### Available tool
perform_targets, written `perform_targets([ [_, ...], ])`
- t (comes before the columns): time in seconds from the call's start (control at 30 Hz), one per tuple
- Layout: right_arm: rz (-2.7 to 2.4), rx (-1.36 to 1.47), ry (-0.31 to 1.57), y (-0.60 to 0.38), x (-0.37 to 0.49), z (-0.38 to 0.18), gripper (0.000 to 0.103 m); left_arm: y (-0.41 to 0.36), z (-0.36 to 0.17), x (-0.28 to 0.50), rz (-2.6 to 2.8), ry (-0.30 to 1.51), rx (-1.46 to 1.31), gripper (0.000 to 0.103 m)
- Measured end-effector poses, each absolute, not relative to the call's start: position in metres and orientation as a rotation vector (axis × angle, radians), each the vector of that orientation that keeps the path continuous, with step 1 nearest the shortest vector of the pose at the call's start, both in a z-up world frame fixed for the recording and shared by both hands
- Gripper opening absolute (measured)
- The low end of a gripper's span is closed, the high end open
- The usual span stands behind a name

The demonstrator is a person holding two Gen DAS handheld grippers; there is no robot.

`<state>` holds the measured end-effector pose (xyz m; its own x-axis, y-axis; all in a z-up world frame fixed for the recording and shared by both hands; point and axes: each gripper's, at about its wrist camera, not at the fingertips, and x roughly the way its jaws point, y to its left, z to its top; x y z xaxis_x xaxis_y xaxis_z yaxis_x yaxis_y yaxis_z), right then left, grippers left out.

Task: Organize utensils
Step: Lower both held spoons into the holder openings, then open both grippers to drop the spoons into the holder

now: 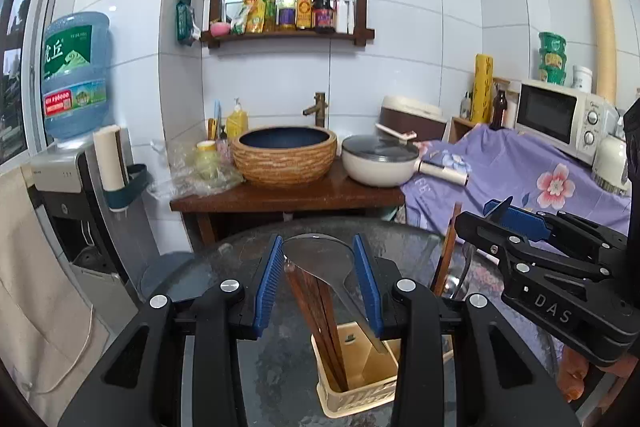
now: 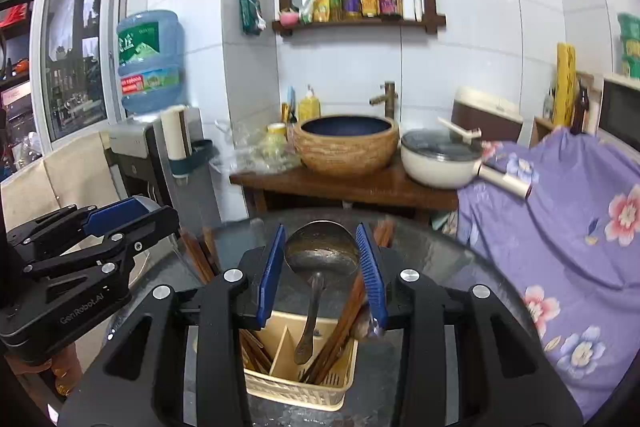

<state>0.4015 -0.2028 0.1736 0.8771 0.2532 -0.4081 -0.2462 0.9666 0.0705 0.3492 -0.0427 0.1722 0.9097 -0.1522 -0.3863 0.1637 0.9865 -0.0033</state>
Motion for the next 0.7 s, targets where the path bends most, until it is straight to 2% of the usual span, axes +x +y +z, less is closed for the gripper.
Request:
perform_targets([
  [0.3, 0.243, 0.011, 0.471, -0.201, 0.399, 0.124, 0.038, -0.043, 0.126, 0.352, -0.164, 0.465, 0.034, 0.036],
  [0.7, 0.227, 0.011, 0.526, -0.202, 0.404, 0.093, 0.038, -0.041, 0.092, 0.357, -0.162, 0.527, 0.051, 0.036],
])
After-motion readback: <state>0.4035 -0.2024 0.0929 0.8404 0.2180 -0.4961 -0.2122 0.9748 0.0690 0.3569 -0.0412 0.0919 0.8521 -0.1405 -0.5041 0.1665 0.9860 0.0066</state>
